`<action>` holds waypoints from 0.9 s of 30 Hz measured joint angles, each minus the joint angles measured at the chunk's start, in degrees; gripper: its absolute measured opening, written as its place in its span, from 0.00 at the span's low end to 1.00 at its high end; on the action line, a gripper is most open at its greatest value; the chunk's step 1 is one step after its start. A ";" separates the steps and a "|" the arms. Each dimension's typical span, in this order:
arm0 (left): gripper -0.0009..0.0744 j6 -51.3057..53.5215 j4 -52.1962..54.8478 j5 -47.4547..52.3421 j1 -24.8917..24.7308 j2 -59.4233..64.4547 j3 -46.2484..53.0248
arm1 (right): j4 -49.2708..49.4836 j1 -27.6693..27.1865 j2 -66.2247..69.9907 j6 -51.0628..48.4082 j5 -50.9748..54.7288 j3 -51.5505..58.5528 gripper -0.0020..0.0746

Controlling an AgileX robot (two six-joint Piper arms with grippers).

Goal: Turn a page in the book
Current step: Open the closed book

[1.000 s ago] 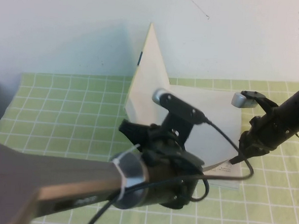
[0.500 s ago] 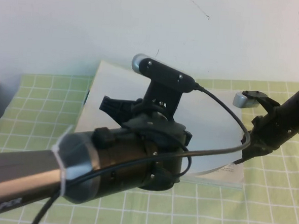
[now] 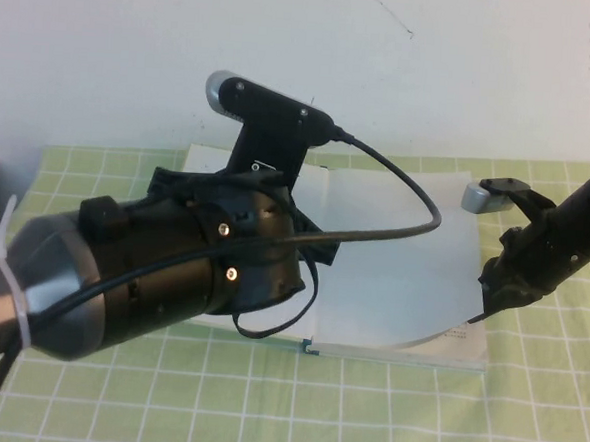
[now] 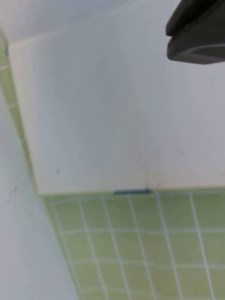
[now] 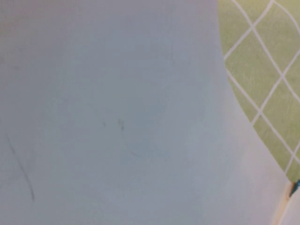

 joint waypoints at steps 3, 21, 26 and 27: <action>0.01 5.25 -6.17 -2.95 0.78 -0.11 0.00 | -0.04 0.00 0.00 0.00 0.00 0.00 0.03; 0.01 17.04 -20.11 -10.89 7.67 -0.11 3.65 | -15.07 -0.19 -7.63 7.69 -2.47 0.60 0.03; 0.01 17.90 -22.42 -11.96 8.22 -0.51 5.17 | -16.74 -0.19 -15.18 8.65 -3.08 0.60 0.03; 0.01 18.16 -22.86 -12.51 8.31 -0.95 5.21 | -16.86 -0.19 -16.79 8.65 -3.39 0.70 0.03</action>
